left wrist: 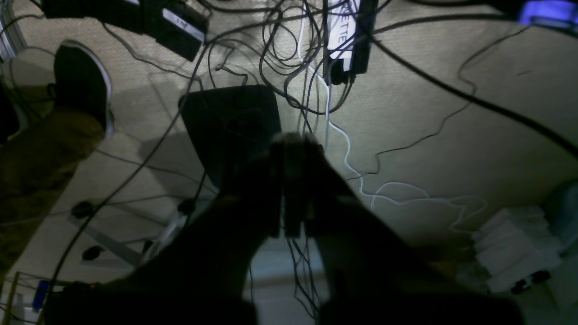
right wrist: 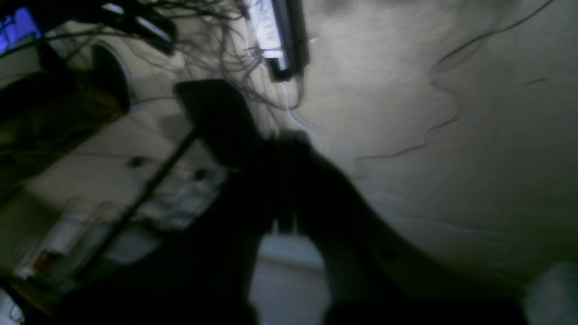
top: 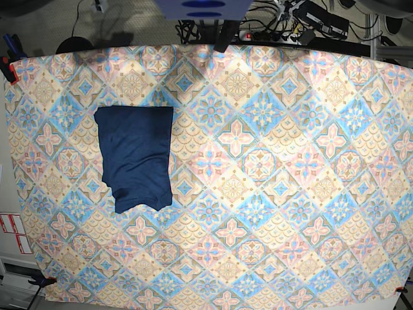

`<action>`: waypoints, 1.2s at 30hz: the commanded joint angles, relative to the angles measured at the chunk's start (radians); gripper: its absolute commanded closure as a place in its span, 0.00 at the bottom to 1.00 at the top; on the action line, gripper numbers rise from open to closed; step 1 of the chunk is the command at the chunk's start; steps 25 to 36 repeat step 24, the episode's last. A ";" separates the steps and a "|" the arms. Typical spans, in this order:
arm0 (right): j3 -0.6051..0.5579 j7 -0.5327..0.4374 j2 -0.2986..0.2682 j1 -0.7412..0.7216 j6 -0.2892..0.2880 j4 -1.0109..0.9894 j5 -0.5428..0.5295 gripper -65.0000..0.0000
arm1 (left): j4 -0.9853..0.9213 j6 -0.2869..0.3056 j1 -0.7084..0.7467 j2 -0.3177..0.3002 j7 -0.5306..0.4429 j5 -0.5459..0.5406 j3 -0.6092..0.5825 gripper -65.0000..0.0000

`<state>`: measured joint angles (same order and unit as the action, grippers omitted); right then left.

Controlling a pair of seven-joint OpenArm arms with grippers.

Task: Fold the T-shirt properly

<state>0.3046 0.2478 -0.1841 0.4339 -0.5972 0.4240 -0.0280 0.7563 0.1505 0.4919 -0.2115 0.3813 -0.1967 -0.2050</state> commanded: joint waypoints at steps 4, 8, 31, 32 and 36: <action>0.001 -0.155 0.041 -0.079 -0.010 -0.179 -0.003 1.00 | -0.188 -0.002 -0.094 0.005 -0.124 -0.002 -0.098 1.00; 0.001 -0.230 0.044 -0.116 0.075 -0.231 -0.003 1.00 | -0.326 -0.002 -0.180 0.034 -0.215 -0.002 -0.158 1.00; 0.001 -0.288 0.206 -0.214 0.283 -0.236 -0.003 1.00 | -0.444 -0.002 -0.318 0.114 -0.282 -0.008 -0.216 1.00; 0.001 -0.288 0.206 -0.214 0.283 -0.236 -0.003 1.00 | -0.444 -0.002 -0.318 0.114 -0.282 -0.008 -0.216 1.00; 0.001 -0.288 0.206 -0.214 0.283 -0.236 -0.003 1.00 | -0.444 -0.002 -0.318 0.114 -0.282 -0.008 -0.216 1.00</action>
